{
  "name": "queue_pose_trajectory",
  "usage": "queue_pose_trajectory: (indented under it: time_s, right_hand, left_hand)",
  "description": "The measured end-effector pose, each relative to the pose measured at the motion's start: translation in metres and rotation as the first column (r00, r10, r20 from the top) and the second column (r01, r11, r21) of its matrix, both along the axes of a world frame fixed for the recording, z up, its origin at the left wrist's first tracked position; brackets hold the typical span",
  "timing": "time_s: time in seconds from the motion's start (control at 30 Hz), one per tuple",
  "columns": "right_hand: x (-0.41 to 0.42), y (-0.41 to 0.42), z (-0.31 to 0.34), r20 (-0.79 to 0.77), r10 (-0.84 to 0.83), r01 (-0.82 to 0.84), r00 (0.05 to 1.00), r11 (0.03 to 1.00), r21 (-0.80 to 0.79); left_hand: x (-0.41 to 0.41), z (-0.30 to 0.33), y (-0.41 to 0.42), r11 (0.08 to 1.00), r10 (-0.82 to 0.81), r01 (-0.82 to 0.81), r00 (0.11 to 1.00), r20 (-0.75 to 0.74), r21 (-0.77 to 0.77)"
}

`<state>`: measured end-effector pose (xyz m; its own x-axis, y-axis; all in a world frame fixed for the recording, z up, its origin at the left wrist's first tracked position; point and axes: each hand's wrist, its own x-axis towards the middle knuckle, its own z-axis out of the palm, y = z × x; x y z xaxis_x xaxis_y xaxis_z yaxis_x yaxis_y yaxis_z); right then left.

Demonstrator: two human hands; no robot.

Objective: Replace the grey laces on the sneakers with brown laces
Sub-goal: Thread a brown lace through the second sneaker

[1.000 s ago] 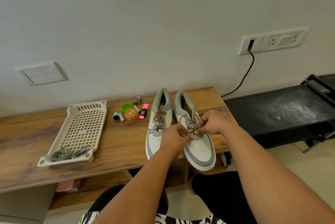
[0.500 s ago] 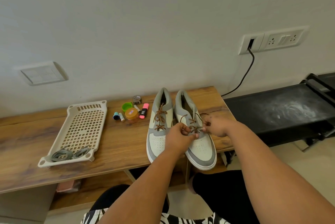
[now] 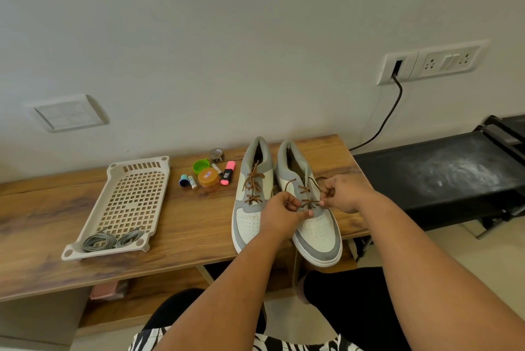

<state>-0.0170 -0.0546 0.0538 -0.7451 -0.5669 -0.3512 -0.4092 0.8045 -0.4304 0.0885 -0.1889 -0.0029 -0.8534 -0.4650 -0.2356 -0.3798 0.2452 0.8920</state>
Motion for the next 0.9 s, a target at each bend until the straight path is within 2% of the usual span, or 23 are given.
queue_pose_trajectory:
  time_s: [0.1, 0.23, 0.33, 0.47, 0.53, 0.6, 0.73, 0.9]
  right_hand:
    - [-0.004, 0.004, 0.0, -0.032, 0.01, -0.007, 0.999, 0.993, 0.117]
    - [-0.003, 0.007, -0.001, 0.168, -0.042, 0.028, 0.985, 0.996, 0.086]
    - [-0.002, 0.003, 0.001, 0.201, -0.02, -0.013, 0.979, 0.987, 0.162]
    - [0.001, -0.005, 0.002, 0.225, 0.001, -0.047, 0.974, 0.979, 0.199]
    - [0.003, -0.008, 0.0, 0.204, -0.002, -0.041, 0.979, 0.977, 0.21]
    - [0.004, -0.009, -0.001, 0.195, -0.011, -0.031, 0.981, 0.977, 0.209]
    - [0.005, -0.009, -0.002, 0.218, 0.002, -0.043, 0.976, 0.982, 0.183]
    - [0.006, -0.01, -0.001, 0.214, 0.011, -0.052, 0.977, 0.982, 0.184]
  left_hand:
    - [-0.001, 0.0, -0.001, 1.0, -0.01, 0.01, 1.0, -0.01, -0.009]
    - [-0.001, 0.0, -0.002, 0.995, -0.029, 0.023, 0.998, -0.055, -0.102]
    - [-0.003, 0.003, -0.001, 0.989, -0.045, 0.036, 0.997, -0.057, -0.145]
    - [-0.007, 0.004, 0.002, 0.934, -0.129, 0.123, 0.992, 0.004, -0.335]
    - [-0.009, 0.002, 0.001, 0.906, -0.181, 0.187, 0.982, 0.05, -0.38]
    - [-0.009, 0.003, -0.001, 0.912, -0.217, 0.224, 0.974, 0.058, -0.343]
    - [-0.008, 0.011, -0.003, 0.968, -0.201, 0.187, 0.977, -0.066, -0.169]
    - [-0.003, 0.012, -0.012, 0.962, -0.201, 0.17, 0.97, -0.135, -0.213]
